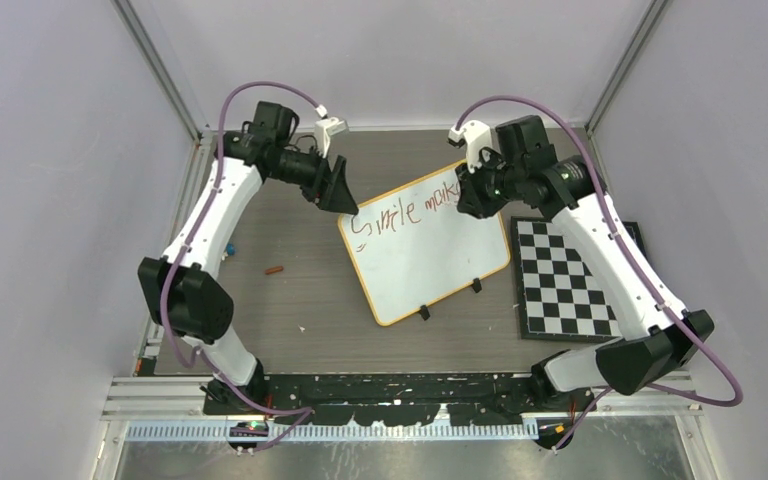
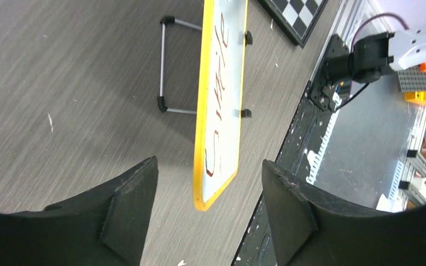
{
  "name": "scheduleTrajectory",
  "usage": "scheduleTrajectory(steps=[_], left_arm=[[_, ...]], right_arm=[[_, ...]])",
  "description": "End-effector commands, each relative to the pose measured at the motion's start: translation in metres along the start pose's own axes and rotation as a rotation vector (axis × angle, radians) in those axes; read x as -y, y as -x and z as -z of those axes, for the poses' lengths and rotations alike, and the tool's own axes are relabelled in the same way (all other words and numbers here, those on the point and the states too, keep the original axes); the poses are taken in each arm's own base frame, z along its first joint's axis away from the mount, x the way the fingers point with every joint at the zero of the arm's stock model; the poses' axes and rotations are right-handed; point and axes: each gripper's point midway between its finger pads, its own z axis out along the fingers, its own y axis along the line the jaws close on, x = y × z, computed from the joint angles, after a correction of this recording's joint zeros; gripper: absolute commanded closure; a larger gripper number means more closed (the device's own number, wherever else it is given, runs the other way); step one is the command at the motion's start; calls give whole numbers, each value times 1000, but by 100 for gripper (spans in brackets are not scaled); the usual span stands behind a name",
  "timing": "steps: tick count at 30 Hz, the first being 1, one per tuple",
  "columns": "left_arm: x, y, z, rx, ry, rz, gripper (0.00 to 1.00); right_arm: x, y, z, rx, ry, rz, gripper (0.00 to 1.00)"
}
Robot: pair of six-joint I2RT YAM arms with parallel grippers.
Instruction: Write a sentence on the whiteboard
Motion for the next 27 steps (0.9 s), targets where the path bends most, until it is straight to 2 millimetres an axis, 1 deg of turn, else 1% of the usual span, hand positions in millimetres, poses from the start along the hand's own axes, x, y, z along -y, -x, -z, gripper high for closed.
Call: scheduleTrajectory(steps=[1, 2, 5, 6, 7, 10, 15, 17, 23, 27], left_arm=[[17, 22, 35, 134, 24, -23, 27], [15, 22, 40, 156, 33, -12, 24], [7, 17, 54, 219, 70, 38, 10], [4, 14, 59, 236, 83, 60, 3], [0, 10, 62, 247, 94, 76, 1], [-8, -5, 66, 268, 122, 107, 0], [-15, -29, 50, 268, 107, 169, 0], [-17, -35, 44, 269, 89, 177, 1], [-20, -39, 25, 232, 44, 182, 9], [-20, -37, 11, 204, 28, 170, 14]], right_arm=[[-26, 11, 14, 45, 42, 6, 100], [-32, 9, 12, 38, 54, 11, 100], [-49, 8, 8, 46, 88, 13, 100], [-55, 7, 7, 43, 104, 16, 100], [-62, 5, 5, 37, 123, 22, 100], [-80, -2, -2, 20, 183, 30, 100], [-100, -14, -18, 26, 237, 36, 100], [-106, -16, -24, 36, 250, 41, 100], [-124, -22, -41, 41, 285, 84, 100], [-130, -25, -52, 49, 263, 131, 100]])
